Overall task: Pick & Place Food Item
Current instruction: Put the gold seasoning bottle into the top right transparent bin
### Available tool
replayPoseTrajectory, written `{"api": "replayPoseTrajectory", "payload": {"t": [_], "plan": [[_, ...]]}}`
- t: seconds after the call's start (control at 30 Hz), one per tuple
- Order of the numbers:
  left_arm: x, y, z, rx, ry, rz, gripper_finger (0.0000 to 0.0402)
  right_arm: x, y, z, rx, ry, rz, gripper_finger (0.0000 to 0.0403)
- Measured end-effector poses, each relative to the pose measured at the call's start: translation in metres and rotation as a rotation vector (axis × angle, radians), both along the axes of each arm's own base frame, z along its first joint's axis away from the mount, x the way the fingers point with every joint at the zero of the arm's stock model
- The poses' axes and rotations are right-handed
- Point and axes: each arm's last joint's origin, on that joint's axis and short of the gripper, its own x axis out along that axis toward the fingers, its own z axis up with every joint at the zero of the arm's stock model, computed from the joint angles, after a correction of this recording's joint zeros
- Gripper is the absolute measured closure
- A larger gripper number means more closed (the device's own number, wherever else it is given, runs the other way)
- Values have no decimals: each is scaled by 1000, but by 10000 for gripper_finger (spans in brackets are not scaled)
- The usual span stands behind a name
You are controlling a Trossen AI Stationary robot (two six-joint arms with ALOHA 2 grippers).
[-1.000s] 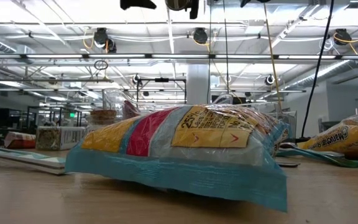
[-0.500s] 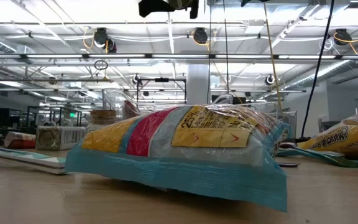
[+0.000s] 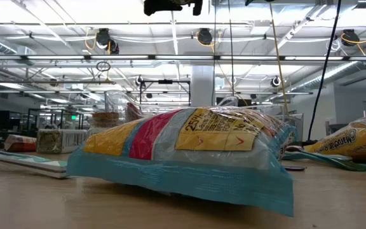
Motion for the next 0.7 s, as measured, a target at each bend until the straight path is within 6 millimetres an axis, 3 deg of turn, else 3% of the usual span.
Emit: {"api": "replayPoseTrajectory", "payload": {"t": [0.47,0.57,0.7], "plan": [[5,-3,7,23,-87,-52,6,-2,5,8,6,-80,86,144],[5,-3,6,17,-83,-46,27,-2,5,7,12,-75,87,144],[5,-3,6,22,-81,-31,85,-1,7,7,15,-77,78,136]]}}
